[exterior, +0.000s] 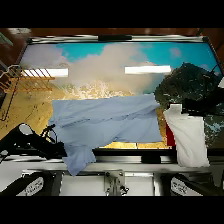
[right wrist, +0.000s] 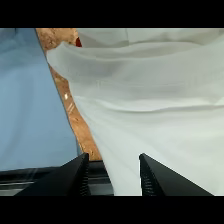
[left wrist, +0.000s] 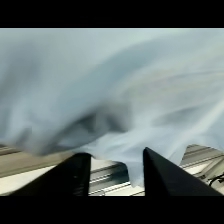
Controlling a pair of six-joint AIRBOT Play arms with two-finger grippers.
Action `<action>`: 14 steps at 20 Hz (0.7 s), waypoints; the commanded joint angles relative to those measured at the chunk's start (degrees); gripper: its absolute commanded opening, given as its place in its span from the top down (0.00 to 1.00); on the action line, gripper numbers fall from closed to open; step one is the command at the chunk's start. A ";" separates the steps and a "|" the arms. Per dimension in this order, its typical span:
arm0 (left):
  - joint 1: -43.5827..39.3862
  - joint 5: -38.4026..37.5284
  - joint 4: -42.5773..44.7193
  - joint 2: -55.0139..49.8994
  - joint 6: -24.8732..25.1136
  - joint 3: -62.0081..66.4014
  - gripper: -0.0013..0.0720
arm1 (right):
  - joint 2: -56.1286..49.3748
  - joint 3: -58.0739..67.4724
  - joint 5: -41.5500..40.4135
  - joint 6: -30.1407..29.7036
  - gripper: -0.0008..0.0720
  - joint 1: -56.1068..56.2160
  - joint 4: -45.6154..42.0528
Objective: Fold the shirts.
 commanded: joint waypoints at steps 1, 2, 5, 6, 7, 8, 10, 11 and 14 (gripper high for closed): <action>-3.52 6.10 1.18 -2.32 -3.56 -0.90 0.61 | 0.04 -0.02 0.76 0.02 0.36 0.02 -0.11; -3.69 6.05 1.18 -2.40 -3.89 -0.94 0.76 | 0.02 -0.04 1.03 0.00 0.36 0.02 -0.09; -3.61 4.11 1.22 -2.25 -3.21 -0.44 0.93 | -0.02 -3.50 2.32 -2.12 0.36 0.00 3.58; -3.61 3.56 1.22 -2.25 -2.34 -0.11 0.93 | -0.02 -6.43 2.99 -2.84 0.36 0.02 8.96; -3.61 3.23 1.46 -2.25 -2.14 0.28 0.93 | 0.00 -9.46 3.89 -4.74 0.36 0.04 17.29; -3.61 3.02 1.46 -2.16 -2.16 0.74 0.93 | 0.00 -12.74 4.52 -8.48 0.36 0.90 25.40; -3.61 2.84 1.49 -1.62 -2.16 1.66 0.93 | 0.00 -16.33 2.38 -9.53 0.36 3.52 22.97; -3.61 2.62 1.44 -1.11 -2.38 2.21 0.93 | -0.02 -16.76 2.16 -8.41 0.36 4.44 17.70; -3.61 2.49 1.46 1.18 -2.34 3.26 0.93 | -0.02 -17.44 2.51 -5.09 0.36 4.59 11.63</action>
